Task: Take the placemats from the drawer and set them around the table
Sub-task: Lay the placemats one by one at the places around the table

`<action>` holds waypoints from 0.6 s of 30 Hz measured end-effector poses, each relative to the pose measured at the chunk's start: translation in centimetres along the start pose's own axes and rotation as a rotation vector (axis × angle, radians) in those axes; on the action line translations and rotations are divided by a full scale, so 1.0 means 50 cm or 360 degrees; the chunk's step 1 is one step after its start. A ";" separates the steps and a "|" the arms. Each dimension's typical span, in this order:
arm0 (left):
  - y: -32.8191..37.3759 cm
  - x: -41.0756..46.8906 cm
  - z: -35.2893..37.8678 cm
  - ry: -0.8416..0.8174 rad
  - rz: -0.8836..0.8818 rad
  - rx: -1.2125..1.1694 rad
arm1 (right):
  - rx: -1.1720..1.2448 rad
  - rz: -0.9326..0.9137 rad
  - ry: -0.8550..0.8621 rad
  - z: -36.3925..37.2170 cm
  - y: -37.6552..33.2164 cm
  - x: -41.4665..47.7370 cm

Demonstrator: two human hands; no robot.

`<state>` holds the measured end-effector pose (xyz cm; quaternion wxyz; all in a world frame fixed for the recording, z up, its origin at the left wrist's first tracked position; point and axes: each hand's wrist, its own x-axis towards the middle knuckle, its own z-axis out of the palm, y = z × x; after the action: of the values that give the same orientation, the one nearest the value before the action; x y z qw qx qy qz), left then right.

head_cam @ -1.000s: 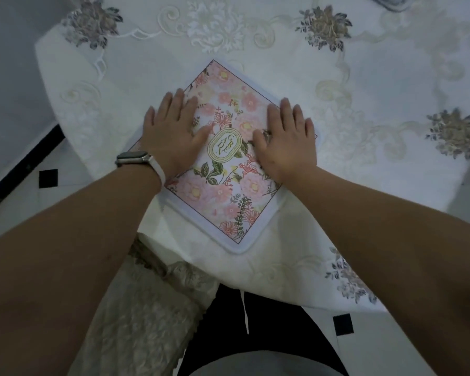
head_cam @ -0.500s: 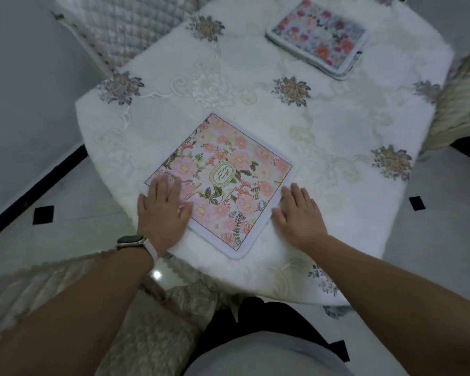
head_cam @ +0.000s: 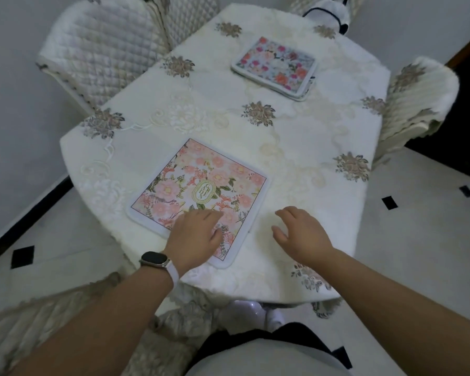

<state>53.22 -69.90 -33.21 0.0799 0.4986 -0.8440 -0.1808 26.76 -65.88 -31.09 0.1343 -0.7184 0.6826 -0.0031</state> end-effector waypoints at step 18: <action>0.424 0.102 0.054 -0.0096 0.0567 0.0041 | 0.0007 0.0286 0.0025 -0.120 0.303 -0.275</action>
<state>32.64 -64.45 -27.76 0.0788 0.3365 -0.9232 -0.1678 9.84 -53.99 -25.81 0.1303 -0.6538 0.7453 0.0016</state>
